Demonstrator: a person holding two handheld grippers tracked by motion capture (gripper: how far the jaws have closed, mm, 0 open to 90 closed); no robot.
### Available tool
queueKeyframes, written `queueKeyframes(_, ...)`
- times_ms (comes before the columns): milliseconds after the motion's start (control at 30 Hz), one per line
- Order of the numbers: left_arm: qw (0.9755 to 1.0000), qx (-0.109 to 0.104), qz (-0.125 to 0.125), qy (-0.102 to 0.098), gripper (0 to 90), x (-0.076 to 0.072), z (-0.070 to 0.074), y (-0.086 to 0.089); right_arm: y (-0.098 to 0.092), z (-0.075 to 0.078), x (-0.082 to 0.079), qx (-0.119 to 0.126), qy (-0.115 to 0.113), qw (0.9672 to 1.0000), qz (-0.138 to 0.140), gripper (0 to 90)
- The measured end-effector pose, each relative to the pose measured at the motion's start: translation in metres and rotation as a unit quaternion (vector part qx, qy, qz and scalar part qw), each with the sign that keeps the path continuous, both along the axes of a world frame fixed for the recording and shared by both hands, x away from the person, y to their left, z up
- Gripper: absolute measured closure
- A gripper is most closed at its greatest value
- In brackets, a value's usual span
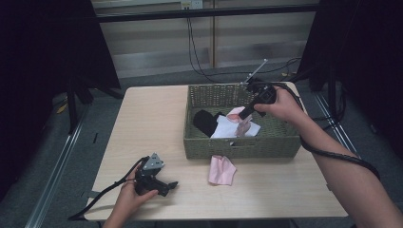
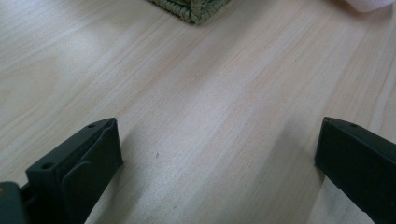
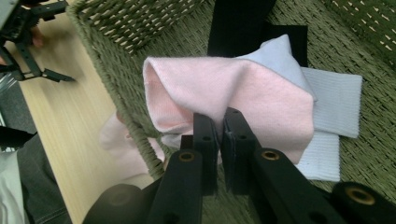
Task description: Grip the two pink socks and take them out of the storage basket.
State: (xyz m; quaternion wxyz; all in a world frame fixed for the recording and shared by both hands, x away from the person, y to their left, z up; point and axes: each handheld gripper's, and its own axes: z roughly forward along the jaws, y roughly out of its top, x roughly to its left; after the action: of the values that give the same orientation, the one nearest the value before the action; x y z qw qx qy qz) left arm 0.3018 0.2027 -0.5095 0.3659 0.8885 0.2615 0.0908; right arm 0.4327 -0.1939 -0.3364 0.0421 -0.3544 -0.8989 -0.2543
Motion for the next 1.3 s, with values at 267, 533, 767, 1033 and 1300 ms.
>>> queueKeyframes(267,1.0,0.0,0.0,0.0,0.0,0.0,0.0,0.0,0.004,0.016,-0.008,0.001,-0.003,0.9999,0.012,85.1)
queueKeyframes(533,1.0,0.0,0.0,0.0,0.0,0.0,0.0,0.0,0.005,0.035,-0.016,0.014,-0.015,0.9994,0.027,85.1)
queueKeyframes(767,1.0,0.0,0.0,0.0,0.0,0.0,0.0,0.0,0.008,0.047,-0.023,0.011,-0.019,0.999,0.038,85.1)
queueKeyframes(1033,1.0,0.0,0.0,0.0,0.0,0.0,0.0,0.0,0.014,0.056,-0.035,0.014,-0.024,0.9982,0.054,85.0)
queueKeyframes(1300,1.0,0.0,0.0,0.0,0.0,0.0,0.0,0.0,0.02,0.064,-0.051,0.023,-0.029,0.9964,0.076,85.0)
